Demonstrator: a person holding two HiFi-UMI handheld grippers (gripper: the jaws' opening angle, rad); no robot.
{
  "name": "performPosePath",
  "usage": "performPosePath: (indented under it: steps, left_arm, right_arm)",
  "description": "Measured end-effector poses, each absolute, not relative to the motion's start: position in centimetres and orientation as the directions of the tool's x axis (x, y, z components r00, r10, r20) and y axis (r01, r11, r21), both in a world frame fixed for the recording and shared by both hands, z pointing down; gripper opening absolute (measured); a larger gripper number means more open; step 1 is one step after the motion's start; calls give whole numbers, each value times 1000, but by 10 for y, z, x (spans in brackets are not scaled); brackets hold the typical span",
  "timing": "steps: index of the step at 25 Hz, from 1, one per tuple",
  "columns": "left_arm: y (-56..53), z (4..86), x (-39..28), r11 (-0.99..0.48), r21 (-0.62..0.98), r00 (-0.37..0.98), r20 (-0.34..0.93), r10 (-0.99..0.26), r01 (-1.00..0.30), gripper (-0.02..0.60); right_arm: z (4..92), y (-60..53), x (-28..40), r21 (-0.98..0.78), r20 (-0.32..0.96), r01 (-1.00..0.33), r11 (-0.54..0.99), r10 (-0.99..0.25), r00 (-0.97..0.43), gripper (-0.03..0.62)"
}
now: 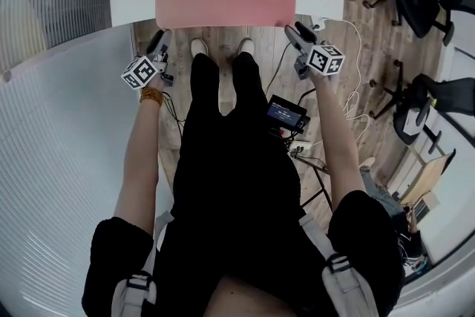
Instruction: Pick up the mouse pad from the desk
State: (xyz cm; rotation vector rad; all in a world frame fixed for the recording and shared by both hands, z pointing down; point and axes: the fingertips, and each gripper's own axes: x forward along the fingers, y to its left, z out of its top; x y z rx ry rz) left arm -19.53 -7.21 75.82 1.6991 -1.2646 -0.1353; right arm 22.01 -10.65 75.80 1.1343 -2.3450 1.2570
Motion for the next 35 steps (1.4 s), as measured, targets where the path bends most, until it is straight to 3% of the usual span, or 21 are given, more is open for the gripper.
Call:
performPosePath:
  steps: [6, 12, 19, 23, 27, 35]
  left_arm:
    - [-85, 766, -198, 39, 773, 435, 397, -808, -633, 204]
    - [-107, 763, -197, 50, 845, 430, 322, -844, -533, 212]
    - [-123, 761, -179, 15, 860, 466, 292, -835, -511, 209]
    - [-120, 755, -167, -17, 843, 493, 298, -817, -538, 183]
    - [-114, 754, -167, -14, 821, 479, 319, -818, -571, 107]
    - [-112, 750, -167, -60, 730, 475, 377, -795, -681, 75]
  right_arm:
    - [776, -114, 217, -667, 518, -704, 243, -528, -673, 284]
    - [782, -128, 206, -716, 483, -667, 208, -542, -688, 284]
    - [786, -131, 196, -753, 453, -632, 187, -549, -702, 254]
    - [778, -127, 192, -765, 434, -619, 179, -567, -700, 217]
    - [771, -125, 192, -755, 431, -630, 183, -585, -687, 194]
    - [768, -119, 194, -682, 477, -693, 232, -578, -662, 139]
